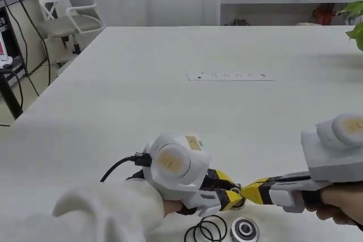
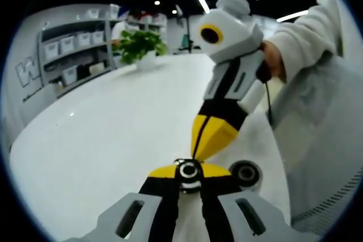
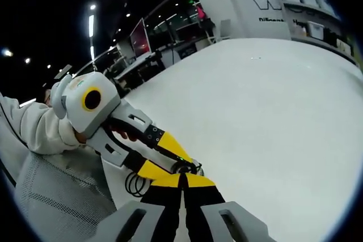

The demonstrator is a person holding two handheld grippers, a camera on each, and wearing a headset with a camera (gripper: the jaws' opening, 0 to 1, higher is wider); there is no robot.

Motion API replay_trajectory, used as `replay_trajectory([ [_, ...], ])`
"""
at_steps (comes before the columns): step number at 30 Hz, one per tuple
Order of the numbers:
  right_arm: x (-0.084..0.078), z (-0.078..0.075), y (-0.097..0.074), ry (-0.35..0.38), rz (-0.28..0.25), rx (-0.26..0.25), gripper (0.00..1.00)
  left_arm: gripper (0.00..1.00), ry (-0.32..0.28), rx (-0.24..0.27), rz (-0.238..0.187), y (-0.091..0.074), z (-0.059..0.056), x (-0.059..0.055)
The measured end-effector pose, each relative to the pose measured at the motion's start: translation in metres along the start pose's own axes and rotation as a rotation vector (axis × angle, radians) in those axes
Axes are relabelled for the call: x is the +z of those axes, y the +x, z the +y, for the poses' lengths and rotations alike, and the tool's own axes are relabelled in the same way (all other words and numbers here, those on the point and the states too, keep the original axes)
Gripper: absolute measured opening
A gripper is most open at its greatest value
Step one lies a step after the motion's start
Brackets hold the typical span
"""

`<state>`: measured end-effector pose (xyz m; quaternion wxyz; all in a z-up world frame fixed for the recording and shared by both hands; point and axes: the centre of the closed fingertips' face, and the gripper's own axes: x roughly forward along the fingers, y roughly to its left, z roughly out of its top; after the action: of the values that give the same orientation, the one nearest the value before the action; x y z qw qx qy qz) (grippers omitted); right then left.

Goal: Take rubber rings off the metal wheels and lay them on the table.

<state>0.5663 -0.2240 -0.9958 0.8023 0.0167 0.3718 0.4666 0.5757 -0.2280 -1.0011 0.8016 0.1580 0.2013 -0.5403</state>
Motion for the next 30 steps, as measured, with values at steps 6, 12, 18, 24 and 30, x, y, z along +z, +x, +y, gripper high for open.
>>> replay_trajectory([
  [6, 0.000, -0.001, 0.000, -0.004, 0.000, 0.001, 0.00, 0.14, -0.003, 0.000, -0.001, 0.000, 0.000, 0.000],
  [12, -0.002, -0.007, 0.001, -0.003, 0.008, -0.012, 0.00, 0.14, -0.028, 0.011, 0.021, 0.002, 0.000, 0.002],
  [18, -0.002, -0.008, 0.000, -0.006, 0.008, -0.019, 0.00, 0.15, -0.057, 0.010, 0.048, 0.001, 0.001, 0.002],
  [24, 0.002, -0.013, -0.003, 0.016, -0.011, -0.036, 0.00, 0.19, -0.040, 0.002, 0.051, -0.003, 0.001, 0.007],
  [30, 0.003, -0.012, -0.003, 0.008, -0.017, -0.030, 0.00, 0.22, -0.033, 0.034, 0.040, -0.010, 0.010, 0.012],
])
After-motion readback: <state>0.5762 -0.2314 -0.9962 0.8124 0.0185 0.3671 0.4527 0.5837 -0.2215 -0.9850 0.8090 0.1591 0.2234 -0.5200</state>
